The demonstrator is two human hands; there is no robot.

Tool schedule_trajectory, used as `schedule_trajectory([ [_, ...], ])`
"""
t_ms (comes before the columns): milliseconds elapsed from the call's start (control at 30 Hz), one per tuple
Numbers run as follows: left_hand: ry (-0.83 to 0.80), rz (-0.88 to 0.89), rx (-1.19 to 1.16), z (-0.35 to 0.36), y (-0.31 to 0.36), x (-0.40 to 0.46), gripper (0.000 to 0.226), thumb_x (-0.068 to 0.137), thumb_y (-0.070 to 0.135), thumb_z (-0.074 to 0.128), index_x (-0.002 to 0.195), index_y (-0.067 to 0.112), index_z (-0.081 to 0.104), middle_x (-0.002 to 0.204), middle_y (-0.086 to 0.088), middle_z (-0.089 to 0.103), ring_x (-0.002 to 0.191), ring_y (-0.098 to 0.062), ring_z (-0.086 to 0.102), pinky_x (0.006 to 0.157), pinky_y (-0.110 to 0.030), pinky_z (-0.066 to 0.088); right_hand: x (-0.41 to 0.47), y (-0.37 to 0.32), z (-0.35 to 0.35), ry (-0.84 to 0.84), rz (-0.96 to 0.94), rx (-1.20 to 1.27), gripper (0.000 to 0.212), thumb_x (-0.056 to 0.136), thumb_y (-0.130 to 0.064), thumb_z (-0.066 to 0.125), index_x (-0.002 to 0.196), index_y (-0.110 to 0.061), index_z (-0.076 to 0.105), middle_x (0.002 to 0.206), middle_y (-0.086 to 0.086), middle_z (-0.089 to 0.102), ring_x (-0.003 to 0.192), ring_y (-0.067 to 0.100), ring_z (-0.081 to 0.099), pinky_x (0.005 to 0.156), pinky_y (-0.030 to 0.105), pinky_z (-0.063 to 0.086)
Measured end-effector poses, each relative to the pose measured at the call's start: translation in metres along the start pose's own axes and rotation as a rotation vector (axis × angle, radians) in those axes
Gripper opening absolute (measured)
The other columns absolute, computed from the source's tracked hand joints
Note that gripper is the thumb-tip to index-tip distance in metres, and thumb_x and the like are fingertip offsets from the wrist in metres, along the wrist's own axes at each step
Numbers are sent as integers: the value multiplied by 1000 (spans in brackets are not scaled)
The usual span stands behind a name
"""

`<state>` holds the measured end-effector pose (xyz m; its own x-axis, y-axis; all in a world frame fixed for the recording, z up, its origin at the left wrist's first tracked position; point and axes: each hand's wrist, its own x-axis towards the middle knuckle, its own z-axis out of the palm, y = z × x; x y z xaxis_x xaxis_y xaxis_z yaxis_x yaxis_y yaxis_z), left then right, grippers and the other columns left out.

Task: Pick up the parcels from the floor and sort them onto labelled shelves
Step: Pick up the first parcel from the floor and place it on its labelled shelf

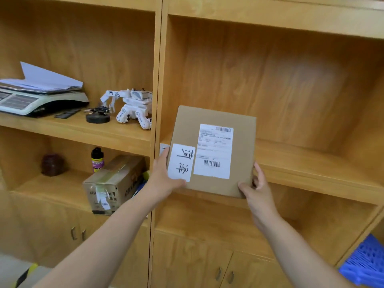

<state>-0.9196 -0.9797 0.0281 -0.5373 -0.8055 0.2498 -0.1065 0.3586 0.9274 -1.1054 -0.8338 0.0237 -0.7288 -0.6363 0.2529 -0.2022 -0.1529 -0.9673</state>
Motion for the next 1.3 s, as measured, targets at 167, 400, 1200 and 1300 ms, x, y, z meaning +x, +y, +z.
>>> schedule_trajectory([
  [167,6,161,35,6,19,40,88,66,9,78,119,54,25,113,34,33,121,-7,32,100,-27,35,53,-9,3,1,-61,15,71,86,6,48,144,-29,27,132,-1,53,115,13,53,96,28,40],
  [400,43,293,125,7,27,99,92,72,-7,70,113,61,24,108,43,44,105,32,35,76,4,36,117,-17,13,-47,-166,-43,65,89,-6,51,145,-29,27,134,-12,48,117,6,50,89,14,40],
  [1200,25,257,656,-2,-12,214,60,87,14,58,141,25,34,154,-1,20,142,-18,9,115,-33,16,205,8,57,-149,-101,-309,55,79,-5,67,127,-24,50,116,-2,57,99,13,55,76,15,41],
  [1300,90,324,729,-5,-21,218,61,88,13,57,143,25,33,153,0,26,143,-16,10,115,-31,16,211,12,65,-143,-103,-334,55,80,-7,67,128,-26,49,116,-5,56,101,13,55,78,19,41],
])
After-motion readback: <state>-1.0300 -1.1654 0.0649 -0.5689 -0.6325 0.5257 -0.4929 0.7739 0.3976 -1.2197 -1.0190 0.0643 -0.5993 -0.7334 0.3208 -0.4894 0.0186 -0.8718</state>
